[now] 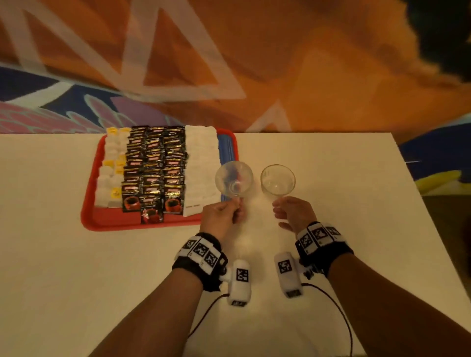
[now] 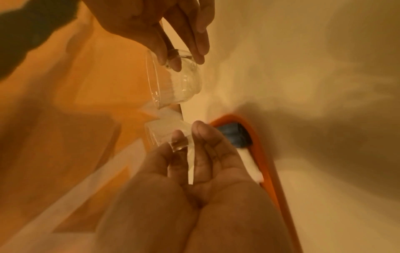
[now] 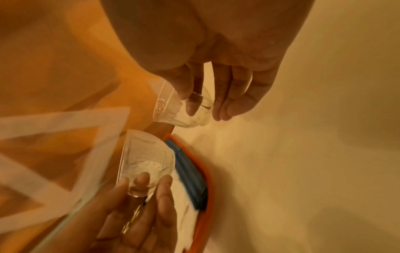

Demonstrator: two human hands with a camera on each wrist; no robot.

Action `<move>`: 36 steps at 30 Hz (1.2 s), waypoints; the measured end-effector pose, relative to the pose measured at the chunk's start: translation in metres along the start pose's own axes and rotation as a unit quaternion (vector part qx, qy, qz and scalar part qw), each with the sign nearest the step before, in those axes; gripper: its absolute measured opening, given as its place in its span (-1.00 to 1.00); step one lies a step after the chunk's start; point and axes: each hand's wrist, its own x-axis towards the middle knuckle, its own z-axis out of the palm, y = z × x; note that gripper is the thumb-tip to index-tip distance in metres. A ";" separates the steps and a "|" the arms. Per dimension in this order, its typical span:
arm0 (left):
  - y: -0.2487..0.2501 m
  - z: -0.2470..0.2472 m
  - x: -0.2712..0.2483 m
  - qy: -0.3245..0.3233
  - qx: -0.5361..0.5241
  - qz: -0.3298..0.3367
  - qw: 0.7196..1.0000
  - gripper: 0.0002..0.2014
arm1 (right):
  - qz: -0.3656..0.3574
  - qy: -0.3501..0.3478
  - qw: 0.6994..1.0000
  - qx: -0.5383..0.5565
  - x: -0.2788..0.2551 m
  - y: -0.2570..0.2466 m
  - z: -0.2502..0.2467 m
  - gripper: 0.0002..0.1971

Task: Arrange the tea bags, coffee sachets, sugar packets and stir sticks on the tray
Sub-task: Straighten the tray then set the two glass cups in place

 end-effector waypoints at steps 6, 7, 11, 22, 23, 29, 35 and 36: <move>-0.012 0.060 0.025 0.016 0.017 -0.018 1.000 -0.78 | 0.026 0.011 1.000 -0.004 0.039 0.003 -0.044 -0.87; -0.014 0.063 0.031 0.023 0.026 -0.021 0.999 -0.79 | 0.025 0.011 1.000 -0.001 0.044 0.003 -0.045 -0.91; -0.024 0.066 0.048 0.053 0.051 -0.024 0.997 -0.77 | 0.052 -0.031 0.998 0.022 0.059 0.002 -0.044 -0.92; -0.026 0.075 0.067 0.079 0.076 -0.008 0.994 -0.76 | -0.002 -0.016 1.000 0.024 0.083 0.007 -0.029 -0.81; -0.025 0.076 0.067 0.081 0.079 -0.007 0.994 -0.76 | -0.010 -0.016 1.000 0.014 0.084 0.008 -0.029 -0.83; -0.024 0.076 0.072 0.081 0.076 -0.006 0.994 -0.82 | -0.039 -0.031 0.999 0.005 0.088 0.010 -0.032 -0.86; -0.027 0.073 0.074 0.100 0.076 -0.006 0.992 -0.77 | -0.041 -0.027 0.999 -0.017 0.088 0.017 -0.038 -0.72; -0.028 0.072 0.074 0.099 0.059 -0.008 0.993 -0.72 | -0.040 -0.025 0.999 -0.023 0.087 0.018 -0.039 -0.69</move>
